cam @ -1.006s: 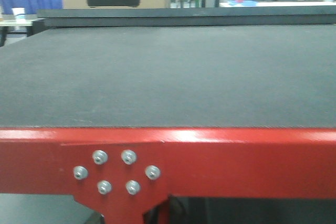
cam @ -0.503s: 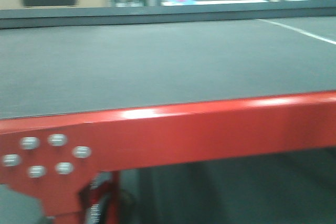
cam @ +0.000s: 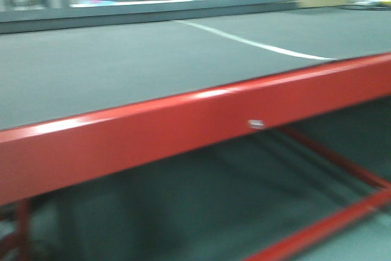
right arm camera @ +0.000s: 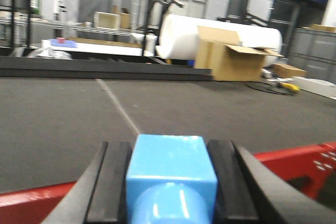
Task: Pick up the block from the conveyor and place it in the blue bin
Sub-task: 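Drive the base away from the conveyor toward the blue bin shelves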
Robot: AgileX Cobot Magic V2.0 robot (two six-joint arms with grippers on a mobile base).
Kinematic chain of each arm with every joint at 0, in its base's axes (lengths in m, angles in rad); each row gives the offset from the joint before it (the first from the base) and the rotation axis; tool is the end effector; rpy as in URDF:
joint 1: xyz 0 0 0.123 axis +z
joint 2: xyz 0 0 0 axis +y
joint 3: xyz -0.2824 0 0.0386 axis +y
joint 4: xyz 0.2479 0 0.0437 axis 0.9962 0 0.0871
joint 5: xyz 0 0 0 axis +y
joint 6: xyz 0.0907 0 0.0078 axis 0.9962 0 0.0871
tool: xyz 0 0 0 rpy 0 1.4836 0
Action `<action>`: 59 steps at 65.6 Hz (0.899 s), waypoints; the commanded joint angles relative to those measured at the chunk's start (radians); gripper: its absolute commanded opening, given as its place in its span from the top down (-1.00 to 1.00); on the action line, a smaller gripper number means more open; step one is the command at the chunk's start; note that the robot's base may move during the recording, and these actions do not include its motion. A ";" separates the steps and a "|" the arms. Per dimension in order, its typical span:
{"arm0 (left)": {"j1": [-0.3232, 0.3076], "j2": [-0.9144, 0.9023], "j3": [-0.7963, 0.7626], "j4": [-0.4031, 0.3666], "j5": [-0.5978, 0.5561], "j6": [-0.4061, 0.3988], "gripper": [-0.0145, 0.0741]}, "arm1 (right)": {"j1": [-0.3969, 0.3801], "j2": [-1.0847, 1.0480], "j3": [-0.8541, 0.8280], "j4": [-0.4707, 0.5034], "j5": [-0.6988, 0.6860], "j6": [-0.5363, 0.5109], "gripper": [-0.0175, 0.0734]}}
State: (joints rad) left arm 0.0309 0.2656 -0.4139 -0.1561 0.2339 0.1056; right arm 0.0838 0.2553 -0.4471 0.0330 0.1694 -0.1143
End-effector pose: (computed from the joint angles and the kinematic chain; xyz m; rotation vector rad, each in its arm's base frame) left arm 0.0674 -0.0012 0.3145 -0.0321 1.5663 -0.0404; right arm 0.0618 0.0057 0.3317 -0.1253 1.4557 0.0057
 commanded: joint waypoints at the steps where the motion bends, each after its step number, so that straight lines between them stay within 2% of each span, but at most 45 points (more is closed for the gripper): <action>1: -0.006 -0.005 -0.007 0.002 -0.016 -0.002 0.92 | -0.002 -0.002 0.000 -0.006 -0.022 -0.005 0.97; 59: -0.006 -0.005 -0.007 0.002 -0.016 -0.002 0.92 | -0.002 -0.002 0.000 -0.006 -0.022 -0.005 0.97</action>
State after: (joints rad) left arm 0.0309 0.2656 -0.4139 -0.1561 0.2339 0.1056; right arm 0.0838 0.2553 -0.4471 0.0330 0.1694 -0.1143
